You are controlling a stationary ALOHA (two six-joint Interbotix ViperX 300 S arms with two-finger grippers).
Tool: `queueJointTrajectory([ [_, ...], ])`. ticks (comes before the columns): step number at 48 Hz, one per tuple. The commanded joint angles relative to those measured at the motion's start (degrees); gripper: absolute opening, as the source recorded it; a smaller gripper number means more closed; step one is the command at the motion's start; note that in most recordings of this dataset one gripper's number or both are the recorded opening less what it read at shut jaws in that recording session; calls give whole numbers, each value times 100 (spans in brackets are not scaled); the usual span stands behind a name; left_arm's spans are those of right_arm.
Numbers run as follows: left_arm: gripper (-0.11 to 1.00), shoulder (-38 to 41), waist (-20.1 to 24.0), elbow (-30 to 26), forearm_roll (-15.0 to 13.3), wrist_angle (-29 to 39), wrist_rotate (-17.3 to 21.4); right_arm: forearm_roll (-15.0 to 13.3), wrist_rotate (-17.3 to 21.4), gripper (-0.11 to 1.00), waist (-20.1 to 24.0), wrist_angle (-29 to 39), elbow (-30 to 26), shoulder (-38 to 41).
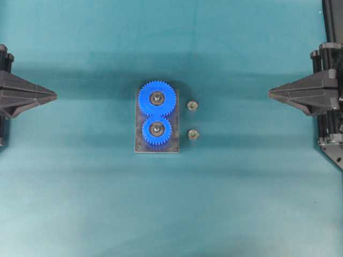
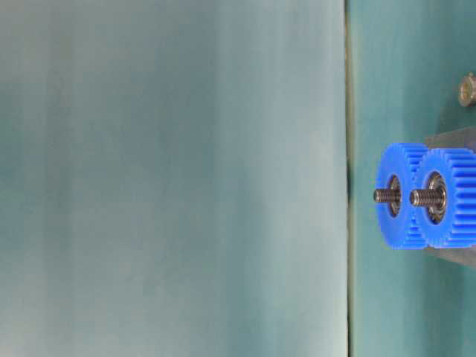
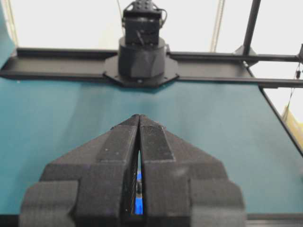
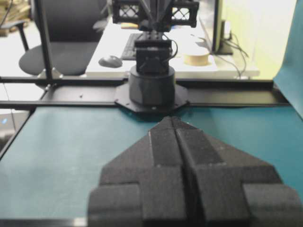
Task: Insert the washer onto the shaft.
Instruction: 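Move the right gripper from rest toward the silver washers beside the plate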
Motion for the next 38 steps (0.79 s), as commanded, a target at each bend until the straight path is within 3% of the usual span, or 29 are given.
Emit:
queueJointTrajectory([
  [1, 1, 18, -97, -229, 62, -35, -44, 53, 62, 2, -44, -18, -53, 35],
  [8, 1, -44, -97, -396, 62, 158, 44, 633, 264, 2, -229, 1415, -272, 44],
  [17, 1, -26, -97, -519, 62, 1037, 44, 554, 290, 2, -624, 3278, -817, 193],
  [26, 1, -44, -97, -624, 62, 1793, 35, 475, 272, 2, -1002, 4087, -1055, 642],
  [38, 1, 18, -97, -694, 62, 2338, 9, 255, 193, 2, -1028, 4562, -1503, 1767],
])
